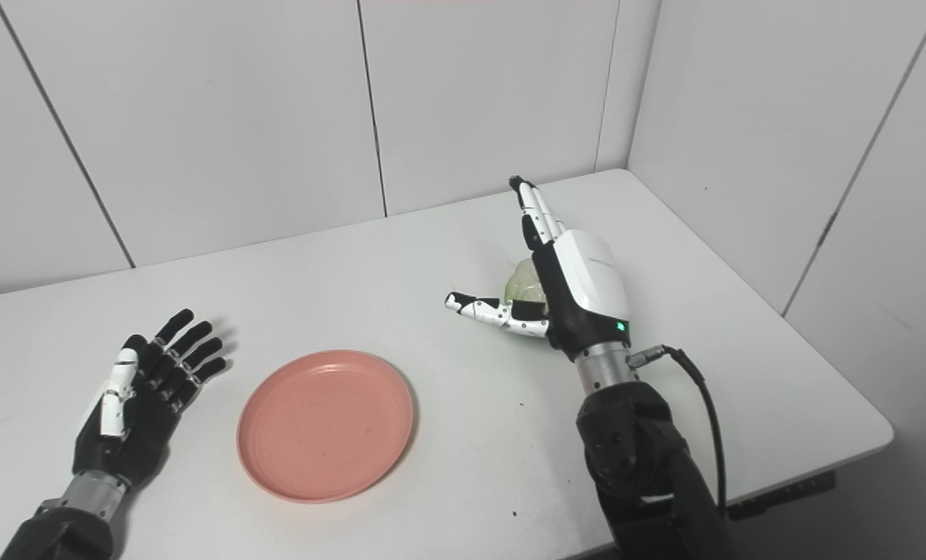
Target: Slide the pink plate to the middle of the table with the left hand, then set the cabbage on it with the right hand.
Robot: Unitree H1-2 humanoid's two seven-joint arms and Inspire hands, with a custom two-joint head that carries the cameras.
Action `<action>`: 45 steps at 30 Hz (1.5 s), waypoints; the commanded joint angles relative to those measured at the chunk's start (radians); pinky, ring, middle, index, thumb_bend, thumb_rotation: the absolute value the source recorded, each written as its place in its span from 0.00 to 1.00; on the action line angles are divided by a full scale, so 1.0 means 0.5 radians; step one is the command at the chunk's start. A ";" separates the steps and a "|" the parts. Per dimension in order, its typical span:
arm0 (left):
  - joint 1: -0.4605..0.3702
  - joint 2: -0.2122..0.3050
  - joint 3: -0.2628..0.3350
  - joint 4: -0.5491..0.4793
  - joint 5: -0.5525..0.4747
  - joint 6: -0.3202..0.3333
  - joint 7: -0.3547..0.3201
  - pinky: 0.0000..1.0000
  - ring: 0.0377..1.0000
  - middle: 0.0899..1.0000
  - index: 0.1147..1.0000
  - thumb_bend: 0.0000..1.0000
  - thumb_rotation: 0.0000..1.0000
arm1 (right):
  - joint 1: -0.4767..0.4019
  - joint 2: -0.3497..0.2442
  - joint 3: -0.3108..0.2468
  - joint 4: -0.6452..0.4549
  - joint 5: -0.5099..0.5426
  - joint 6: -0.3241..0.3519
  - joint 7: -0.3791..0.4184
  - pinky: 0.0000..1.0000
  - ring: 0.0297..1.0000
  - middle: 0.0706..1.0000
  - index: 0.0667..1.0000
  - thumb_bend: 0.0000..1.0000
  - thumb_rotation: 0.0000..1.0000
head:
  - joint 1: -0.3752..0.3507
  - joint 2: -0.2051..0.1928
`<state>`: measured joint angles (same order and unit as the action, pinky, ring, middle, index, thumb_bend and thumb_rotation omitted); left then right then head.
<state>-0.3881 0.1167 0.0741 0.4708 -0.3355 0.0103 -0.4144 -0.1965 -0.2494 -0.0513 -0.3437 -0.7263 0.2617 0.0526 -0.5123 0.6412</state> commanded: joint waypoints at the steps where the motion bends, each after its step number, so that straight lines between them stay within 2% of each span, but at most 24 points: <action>1: 0.085 0.026 0.007 0.131 0.006 0.050 0.006 0.82 0.85 0.86 0.84 0.47 0.99 | -0.099 -0.060 -0.033 -0.044 -0.038 0.099 0.041 0.78 0.94 1.00 1.00 0.96 0.62 | 0.004 0.004; 5: 0.065 0.037 0.022 0.167 -0.015 0.044 -0.021 0.83 0.85 0.86 0.84 0.47 0.98 | -0.120 -0.114 -0.052 -0.019 -0.037 0.226 0.121 0.70 0.93 1.00 1.00 1.00 0.61 | -0.001 0.017; 9: 0.053 0.049 0.029 0.191 -0.002 0.032 -0.021 0.82 0.84 0.85 0.84 0.48 0.97 | -0.130 -0.141 -0.056 0.005 -0.048 0.321 0.153 0.70 0.93 1.00 1.00 1.00 0.61 | -0.016 0.023; 18: 0.042 0.063 0.051 0.215 -0.027 0.025 -0.051 0.82 0.84 0.86 0.84 0.48 0.97 | -0.130 -0.147 -0.055 0.112 -0.069 0.340 0.088 0.69 0.92 1.00 1.00 1.00 0.62 | -0.043 0.050; 25: 0.039 0.078 0.051 0.218 -0.043 0.031 -0.062 0.82 0.84 0.85 0.84 0.49 0.96 | -0.173 -0.144 -0.025 0.307 -0.077 0.337 0.018 0.66 0.90 1.00 1.00 1.00 0.66 | -0.051 0.066; 29: 0.042 0.085 0.053 0.208 -0.054 0.041 -0.069 0.82 0.83 0.85 0.83 0.49 0.96 | -0.207 -0.146 -0.019 0.389 -0.054 0.329 -0.010 0.67 0.91 1.00 1.00 1.00 0.63 | -0.058 0.081; 34: 0.048 0.099 0.050 0.191 -0.055 0.055 -0.076 0.82 0.83 0.85 0.83 0.49 0.95 | -0.250 -0.155 -0.006 0.480 -0.044 0.346 -0.034 0.67 0.91 1.00 1.00 1.00 0.63 | -0.063 0.098; 45: 0.068 0.117 0.050 0.136 -0.064 0.100 -0.081 0.82 0.83 0.85 0.83 0.48 0.97 | -0.298 -0.149 0.015 0.642 0.025 0.310 -0.103 0.73 0.92 1.00 1.00 1.00 0.62 | -0.064 0.111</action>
<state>-0.4037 0.1605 0.0960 0.5055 -0.3701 0.0090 -0.4619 -0.2981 -0.3087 -0.0424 -0.0071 -0.7163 0.4284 0.0327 -0.5445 0.6949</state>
